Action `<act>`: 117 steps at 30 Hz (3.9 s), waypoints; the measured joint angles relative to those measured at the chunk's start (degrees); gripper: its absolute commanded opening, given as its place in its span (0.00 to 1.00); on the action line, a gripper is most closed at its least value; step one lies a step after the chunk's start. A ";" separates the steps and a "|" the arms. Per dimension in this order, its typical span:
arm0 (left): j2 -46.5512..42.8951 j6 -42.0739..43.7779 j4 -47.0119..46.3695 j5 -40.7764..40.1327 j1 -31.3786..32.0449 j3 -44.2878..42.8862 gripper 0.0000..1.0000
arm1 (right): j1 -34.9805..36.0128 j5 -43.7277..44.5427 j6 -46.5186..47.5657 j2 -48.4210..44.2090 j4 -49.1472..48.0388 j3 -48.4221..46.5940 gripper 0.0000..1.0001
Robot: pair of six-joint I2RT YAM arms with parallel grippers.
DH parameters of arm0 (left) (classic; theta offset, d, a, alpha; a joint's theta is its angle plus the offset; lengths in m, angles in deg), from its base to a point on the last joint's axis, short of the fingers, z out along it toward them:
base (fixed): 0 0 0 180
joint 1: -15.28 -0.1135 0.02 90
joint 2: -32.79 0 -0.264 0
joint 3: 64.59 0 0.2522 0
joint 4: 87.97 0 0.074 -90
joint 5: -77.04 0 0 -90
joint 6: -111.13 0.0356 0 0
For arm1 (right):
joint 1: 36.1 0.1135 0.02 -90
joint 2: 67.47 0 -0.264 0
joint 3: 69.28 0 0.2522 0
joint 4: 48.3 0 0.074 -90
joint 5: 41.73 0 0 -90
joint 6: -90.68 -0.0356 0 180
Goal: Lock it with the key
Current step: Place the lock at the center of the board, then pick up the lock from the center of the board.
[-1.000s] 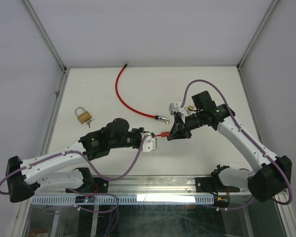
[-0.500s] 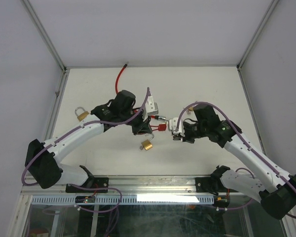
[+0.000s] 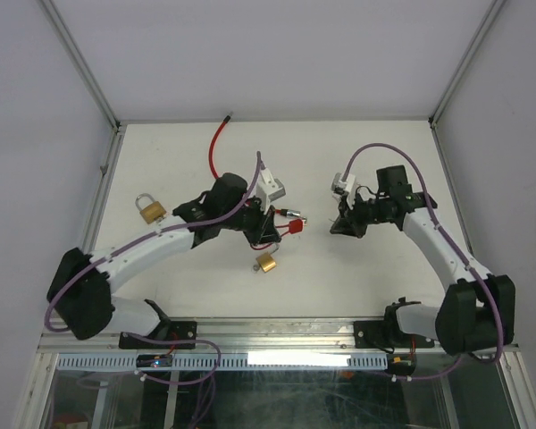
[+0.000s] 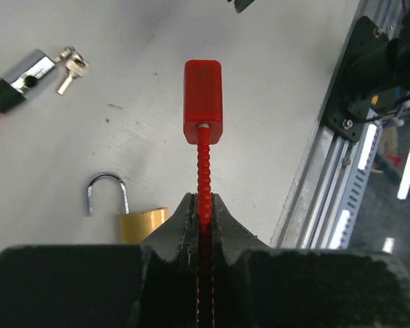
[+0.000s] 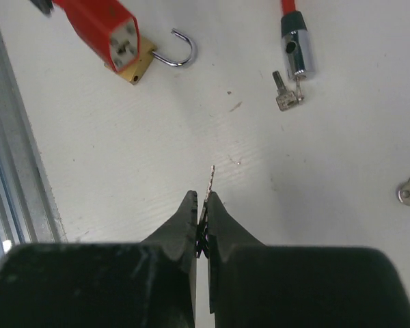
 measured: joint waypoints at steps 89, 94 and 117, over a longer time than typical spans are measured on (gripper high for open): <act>75.12 -8.96 -5.40 -32.37 8.94 -73.88 0.69 | -26.56 8.07 -19.61 1.20 -6.38 -8.44 0.57; 76.63 -8.87 -4.81 -33.46 9.77 -74.69 0.62 | -26.56 8.15 -19.63 1.20 -6.38 -8.44 0.57; 78.97 -7.06 -4.04 -38.12 10.10 -76.72 0.27 | -26.58 7.96 -19.65 1.20 -6.38 -8.44 0.57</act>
